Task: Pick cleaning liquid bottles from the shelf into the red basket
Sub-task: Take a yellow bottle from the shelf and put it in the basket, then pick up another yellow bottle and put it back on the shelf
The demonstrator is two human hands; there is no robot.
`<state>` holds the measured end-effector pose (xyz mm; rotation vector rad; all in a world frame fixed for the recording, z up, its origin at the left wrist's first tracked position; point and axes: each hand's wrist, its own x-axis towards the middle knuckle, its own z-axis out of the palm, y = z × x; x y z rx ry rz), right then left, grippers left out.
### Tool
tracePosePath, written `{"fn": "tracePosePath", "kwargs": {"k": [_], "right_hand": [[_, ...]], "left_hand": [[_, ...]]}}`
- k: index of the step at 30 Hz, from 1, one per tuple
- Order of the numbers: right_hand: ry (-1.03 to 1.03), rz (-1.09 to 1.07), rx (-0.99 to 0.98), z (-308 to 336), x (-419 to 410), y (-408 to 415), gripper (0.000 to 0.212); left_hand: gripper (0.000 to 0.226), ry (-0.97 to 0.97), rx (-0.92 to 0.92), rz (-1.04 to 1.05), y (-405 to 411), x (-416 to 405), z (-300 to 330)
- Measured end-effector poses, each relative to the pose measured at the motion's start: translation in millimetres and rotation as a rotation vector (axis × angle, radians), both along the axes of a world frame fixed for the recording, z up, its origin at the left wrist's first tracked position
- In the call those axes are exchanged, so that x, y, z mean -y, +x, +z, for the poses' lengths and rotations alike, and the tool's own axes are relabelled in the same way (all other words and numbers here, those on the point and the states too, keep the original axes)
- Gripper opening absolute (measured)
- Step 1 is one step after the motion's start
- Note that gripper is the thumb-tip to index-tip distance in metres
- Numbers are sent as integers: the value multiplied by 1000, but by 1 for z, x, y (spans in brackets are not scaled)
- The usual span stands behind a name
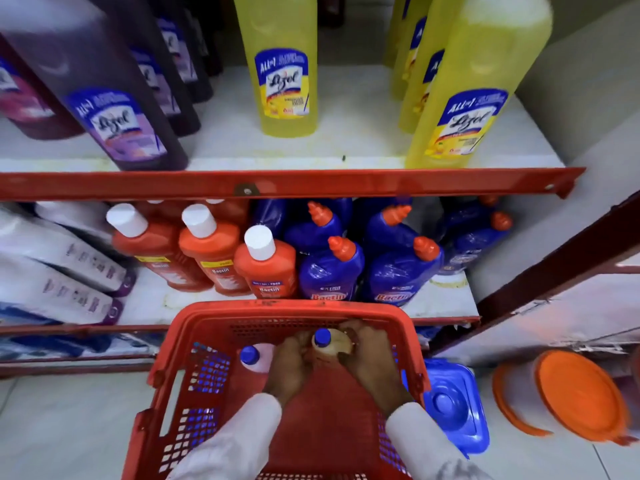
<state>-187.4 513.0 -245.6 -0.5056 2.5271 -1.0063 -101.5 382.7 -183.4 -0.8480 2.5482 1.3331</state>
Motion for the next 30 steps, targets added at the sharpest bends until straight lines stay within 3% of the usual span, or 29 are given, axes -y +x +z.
{"fn": "tracePosePath", "kwargs": {"k": [3,7,10,12,16,19,27,30], "right_hand": [[-172,-63,-167,51,-11,-6,32],[-524,-258,-473,133,-13,-23,19],[-657,-386,-811,189,-5,-51,29],[-644,-494,-935,213,1,-72,44],[-590,-658,-852,244,9,-108,87],[-530,-621,-689,247,16,-133,109],[-714,-487,-529,256,23,-167,97],[-892,-478,-544,269,20,-153,93]], "left_hand": [[39,-69,-75,-84,5,17,28],[40,-345,-468,-145,-19,34,94],[28,-622,-714,-184,-48,30,140],[33,-762,-753,-180,-69,29,156],[52,-860,-691,-183,-100,30,165],[56,-896,-587,-184,-111,35,158],[59,-922,-488,-252,-114,47,152],[59,-878,-522,-262,-113,49,152]]}}
